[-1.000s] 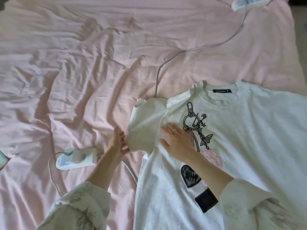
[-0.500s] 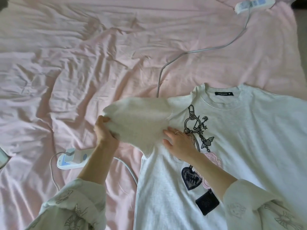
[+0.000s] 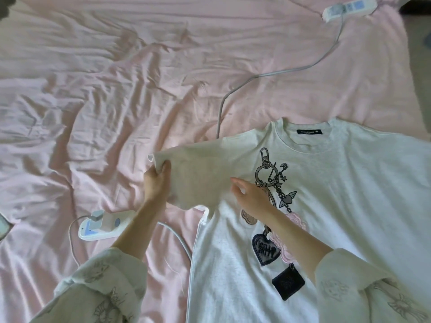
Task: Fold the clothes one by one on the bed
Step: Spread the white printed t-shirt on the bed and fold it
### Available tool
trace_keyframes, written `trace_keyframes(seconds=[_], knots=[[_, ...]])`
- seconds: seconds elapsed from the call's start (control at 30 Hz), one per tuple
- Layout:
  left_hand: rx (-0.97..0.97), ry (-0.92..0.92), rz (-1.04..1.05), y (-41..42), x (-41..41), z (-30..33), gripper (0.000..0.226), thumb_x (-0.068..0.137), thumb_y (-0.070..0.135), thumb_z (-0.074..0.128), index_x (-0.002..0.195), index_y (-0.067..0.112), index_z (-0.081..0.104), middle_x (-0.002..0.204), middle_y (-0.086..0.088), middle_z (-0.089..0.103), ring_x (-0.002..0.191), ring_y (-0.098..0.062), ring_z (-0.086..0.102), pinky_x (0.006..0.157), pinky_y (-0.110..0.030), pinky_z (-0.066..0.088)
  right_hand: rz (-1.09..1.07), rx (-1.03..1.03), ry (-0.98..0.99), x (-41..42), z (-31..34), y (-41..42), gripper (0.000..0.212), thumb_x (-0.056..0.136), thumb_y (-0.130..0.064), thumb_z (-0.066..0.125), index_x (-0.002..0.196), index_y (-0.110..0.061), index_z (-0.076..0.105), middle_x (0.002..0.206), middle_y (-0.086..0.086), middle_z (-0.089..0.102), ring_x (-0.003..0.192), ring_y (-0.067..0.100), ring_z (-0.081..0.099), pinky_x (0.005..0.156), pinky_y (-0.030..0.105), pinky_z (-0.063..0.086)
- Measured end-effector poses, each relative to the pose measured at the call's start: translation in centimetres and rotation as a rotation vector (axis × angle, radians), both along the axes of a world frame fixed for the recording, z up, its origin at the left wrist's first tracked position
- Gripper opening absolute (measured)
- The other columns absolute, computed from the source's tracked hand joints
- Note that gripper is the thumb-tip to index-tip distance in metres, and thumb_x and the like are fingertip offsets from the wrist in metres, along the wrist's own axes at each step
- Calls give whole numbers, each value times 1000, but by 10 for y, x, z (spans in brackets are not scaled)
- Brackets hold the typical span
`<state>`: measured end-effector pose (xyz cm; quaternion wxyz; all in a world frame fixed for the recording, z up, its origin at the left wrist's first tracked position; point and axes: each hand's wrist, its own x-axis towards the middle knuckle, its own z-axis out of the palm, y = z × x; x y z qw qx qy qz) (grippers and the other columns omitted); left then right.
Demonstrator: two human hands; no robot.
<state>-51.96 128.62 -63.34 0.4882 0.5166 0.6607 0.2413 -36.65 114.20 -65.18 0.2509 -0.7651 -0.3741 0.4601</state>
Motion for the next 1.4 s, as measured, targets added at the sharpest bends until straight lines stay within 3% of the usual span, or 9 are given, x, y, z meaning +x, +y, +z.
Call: trace_keyframes(seconds=[0.13,0.23,0.33,0.43,0.77,0.97,1.13,1.27,1.4], knots=[[298,17,-496,-40,47,23,36,91,35,42,113,15,63,67,1,57,62,-10,51,63,-28,43,-312,27,162,19,6,-8,37,102,-30,32,129,-14,52,115,7,58,111,19,53,98,26,35],[146,104,-972,-74,75,18,39,99,34,41,136,29,47,68,5,55,49,-1,46,55,-15,41,-494,7,188,42,4,-29,32,101,-27,34,114,-12,59,103,19,62,96,33,60,92,44,47],[-85,267,-1290,-105,97,11,43,99,40,36,140,28,41,111,-4,65,75,-8,62,75,-20,48,-585,-6,140,69,6,-67,24,98,-20,37,102,-13,60,94,15,62,87,31,60,80,41,47],[-4,327,-1231,-126,123,10,41,100,32,36,139,21,43,129,-7,58,109,-17,58,89,-24,41,-748,0,75,105,13,-114,19,95,-18,42,96,-17,62,97,7,62,89,28,60,86,42,47],[208,386,-1347,-227,245,-2,47,100,23,37,146,19,30,153,-5,27,143,-17,20,114,-25,11,-1074,-237,-409,233,19,-257,33,97,-13,33,121,-6,54,122,19,53,118,35,46,95,42,36],[175,428,-1490,-274,297,-20,56,100,36,34,149,36,8,159,5,-8,146,-18,-8,118,-46,10,-1283,-43,397,271,-14,-289,19,95,-8,46,106,-4,61,74,8,61,55,18,58,43,20,48],[48,356,-1361,-279,315,-25,56,97,51,27,149,33,15,158,8,12,146,-12,6,119,-44,13,-1045,205,781,276,-2,-276,22,87,-20,66,105,-9,64,94,4,72,79,15,70,69,25,55],[-253,73,-861,-274,336,9,45,95,55,31,124,28,51,123,2,53,118,-17,47,99,-34,34,-920,249,375,267,1,-256,14,87,-10,59,99,-16,59,83,-4,62,74,10,58,65,20,47],[-375,-44,-609,-265,353,27,57,83,65,48,119,21,54,109,1,63,102,-19,60,88,-41,47,-383,292,-279,242,-10,-256,36,88,-14,44,121,-16,57,99,7,53,91,22,50,77,33,44]])
